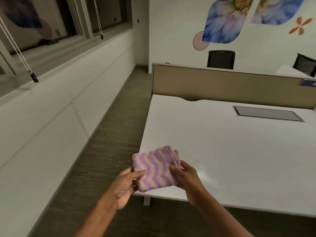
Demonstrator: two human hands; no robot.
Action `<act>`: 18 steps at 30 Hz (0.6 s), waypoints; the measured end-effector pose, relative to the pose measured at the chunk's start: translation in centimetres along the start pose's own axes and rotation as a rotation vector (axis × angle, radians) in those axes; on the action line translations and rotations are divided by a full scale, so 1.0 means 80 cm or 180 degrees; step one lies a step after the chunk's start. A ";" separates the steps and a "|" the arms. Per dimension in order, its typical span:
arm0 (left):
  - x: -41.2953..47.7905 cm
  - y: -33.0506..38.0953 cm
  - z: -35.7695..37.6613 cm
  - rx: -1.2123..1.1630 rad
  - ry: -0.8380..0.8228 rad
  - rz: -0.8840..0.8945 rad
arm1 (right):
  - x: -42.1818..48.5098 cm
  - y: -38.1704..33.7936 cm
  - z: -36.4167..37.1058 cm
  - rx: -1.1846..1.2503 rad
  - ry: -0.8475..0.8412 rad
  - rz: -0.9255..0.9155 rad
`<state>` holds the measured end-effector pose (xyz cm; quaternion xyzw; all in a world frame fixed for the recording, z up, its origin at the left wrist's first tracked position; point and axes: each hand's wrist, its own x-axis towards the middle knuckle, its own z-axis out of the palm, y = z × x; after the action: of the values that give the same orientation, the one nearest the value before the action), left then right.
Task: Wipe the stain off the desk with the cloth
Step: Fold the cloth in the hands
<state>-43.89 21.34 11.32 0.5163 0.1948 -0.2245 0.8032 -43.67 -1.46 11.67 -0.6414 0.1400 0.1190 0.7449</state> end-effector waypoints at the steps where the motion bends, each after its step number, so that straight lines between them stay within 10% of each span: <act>1: 0.003 0.000 0.006 0.0059 -0.0002 0.0003 | 0.000 -0.001 -0.004 0.0026 0.0042 -0.0012; 18: 0.084 0.011 0.106 0.0834 0.0165 0.0112 | 0.063 -0.031 -0.095 -0.0095 0.0207 -0.0132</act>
<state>-37.17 12.80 11.61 0.6257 0.1754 -0.2205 0.7273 -38.48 -9.31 11.06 -0.6588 0.1491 0.0847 0.7326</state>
